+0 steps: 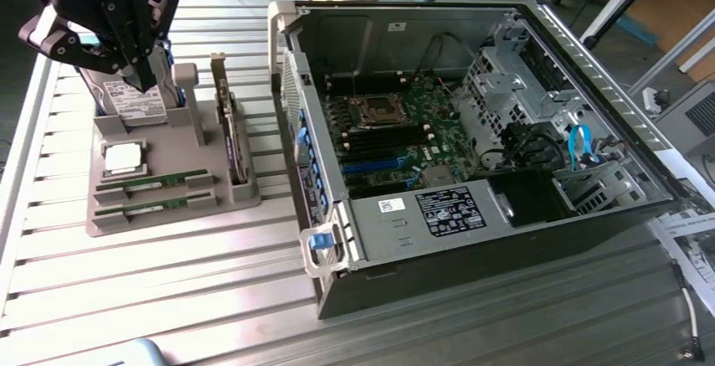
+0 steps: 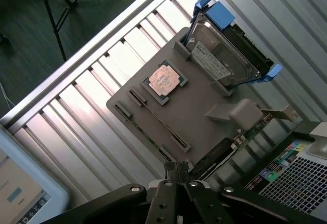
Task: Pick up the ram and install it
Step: 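Pick up the ram and move it above insertion slot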
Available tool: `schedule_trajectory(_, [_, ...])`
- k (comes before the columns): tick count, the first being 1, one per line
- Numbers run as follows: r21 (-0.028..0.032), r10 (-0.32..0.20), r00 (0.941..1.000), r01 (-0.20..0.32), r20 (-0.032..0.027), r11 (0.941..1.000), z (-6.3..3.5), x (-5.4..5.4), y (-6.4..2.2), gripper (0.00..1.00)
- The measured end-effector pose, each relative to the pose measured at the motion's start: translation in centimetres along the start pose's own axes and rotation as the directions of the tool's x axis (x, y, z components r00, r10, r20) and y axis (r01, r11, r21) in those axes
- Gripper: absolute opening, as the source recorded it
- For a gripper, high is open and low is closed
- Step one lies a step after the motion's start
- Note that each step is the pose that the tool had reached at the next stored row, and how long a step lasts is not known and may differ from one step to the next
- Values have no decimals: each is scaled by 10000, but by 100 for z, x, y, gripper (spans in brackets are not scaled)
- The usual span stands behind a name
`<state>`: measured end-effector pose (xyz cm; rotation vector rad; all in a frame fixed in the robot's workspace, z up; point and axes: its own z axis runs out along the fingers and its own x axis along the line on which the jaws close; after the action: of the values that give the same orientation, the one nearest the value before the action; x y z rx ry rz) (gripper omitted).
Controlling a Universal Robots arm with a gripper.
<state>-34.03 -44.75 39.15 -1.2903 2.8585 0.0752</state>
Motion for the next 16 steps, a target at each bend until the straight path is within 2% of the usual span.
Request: schedule_trajectory(16, [-12, -529, 9986, 529, -21, 9986, 0, 0, 0, 11])
